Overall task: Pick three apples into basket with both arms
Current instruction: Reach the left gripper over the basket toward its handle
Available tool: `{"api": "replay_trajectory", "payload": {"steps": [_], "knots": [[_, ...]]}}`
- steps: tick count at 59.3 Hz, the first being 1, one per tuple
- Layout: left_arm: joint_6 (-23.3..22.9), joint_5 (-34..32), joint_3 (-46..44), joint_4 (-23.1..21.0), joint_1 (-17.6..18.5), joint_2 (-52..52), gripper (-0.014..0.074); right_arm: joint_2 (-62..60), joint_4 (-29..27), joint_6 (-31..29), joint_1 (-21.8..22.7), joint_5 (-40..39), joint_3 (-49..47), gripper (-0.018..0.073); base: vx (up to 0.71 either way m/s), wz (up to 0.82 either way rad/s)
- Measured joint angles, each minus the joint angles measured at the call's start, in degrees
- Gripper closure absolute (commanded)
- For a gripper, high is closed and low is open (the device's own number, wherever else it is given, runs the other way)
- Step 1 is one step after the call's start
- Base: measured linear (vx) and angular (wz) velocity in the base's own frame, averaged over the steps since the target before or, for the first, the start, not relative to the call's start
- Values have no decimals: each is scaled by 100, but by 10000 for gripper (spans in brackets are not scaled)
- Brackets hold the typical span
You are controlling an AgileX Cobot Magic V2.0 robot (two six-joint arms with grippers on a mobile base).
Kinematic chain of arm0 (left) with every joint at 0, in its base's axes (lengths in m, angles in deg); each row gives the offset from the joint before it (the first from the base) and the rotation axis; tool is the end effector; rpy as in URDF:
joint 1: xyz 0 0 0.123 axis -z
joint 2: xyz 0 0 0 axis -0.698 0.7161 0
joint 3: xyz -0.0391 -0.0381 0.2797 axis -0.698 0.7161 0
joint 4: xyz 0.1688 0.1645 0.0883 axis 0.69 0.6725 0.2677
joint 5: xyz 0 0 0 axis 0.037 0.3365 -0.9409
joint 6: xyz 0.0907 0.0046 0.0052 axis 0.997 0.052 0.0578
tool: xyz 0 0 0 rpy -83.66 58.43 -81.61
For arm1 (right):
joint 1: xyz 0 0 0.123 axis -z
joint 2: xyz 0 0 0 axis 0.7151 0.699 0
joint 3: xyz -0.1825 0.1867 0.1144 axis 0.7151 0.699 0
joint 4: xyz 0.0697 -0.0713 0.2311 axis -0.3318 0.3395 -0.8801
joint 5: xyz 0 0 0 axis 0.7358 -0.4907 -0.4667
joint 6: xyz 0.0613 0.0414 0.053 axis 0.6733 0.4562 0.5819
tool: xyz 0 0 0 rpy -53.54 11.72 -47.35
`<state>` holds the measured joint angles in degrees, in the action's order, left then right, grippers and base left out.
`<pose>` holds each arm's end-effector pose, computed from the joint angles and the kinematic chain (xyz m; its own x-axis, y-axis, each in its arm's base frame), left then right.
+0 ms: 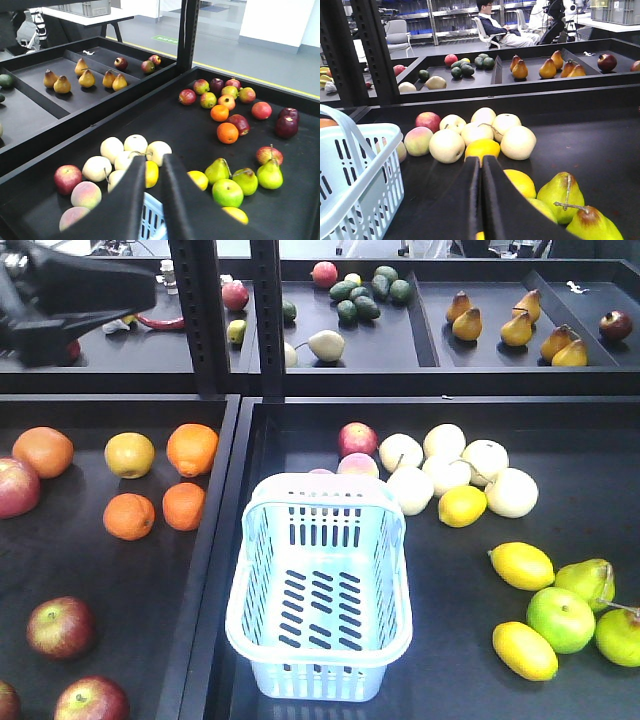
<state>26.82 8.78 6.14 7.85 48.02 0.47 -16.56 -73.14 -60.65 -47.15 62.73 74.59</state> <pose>0.2471 -0.0829 0.4482 -0.1627 0.0870 -0.9828 0.7742 0.6288 -0.0726 0.0567 0.0001 0.1887 -0.0798 0.0424 -0.9959 -0.0069 0.9990 0.0431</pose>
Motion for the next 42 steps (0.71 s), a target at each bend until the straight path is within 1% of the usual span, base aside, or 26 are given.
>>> {"api": "replay_trajectory", "payload": {"steps": [7,10,15,20,25,32,36,42], "knots": [[-1,121,-339,0,16,368,126,0,0,0,0,0,0,564,0,0],[-7,120,-491,0,83,549,56,0,0,0,0,0,0,564,0,0],[-12,89,-699,27,285,841,-6,0,0,0,0,0,0,564,0,0],[-24,55,-922,217,601,1176,-1,0,0,0,0,0,0,564,0,0],[-44,7,-1086,600,983,1518,27,0,0,0,0,0,0,564,0,0],[-57,-49,-1134,1400,1483,1986,64,0,0,0,0,0,0,564,0,0],[-57,-49,-1134,1799,1651,2220,75,0,0,0,0,0,0,564,0,0],[-57,-43,-1134,2063,1740,2515,76,0,0,0,0,0,0,564,0,0]]}}
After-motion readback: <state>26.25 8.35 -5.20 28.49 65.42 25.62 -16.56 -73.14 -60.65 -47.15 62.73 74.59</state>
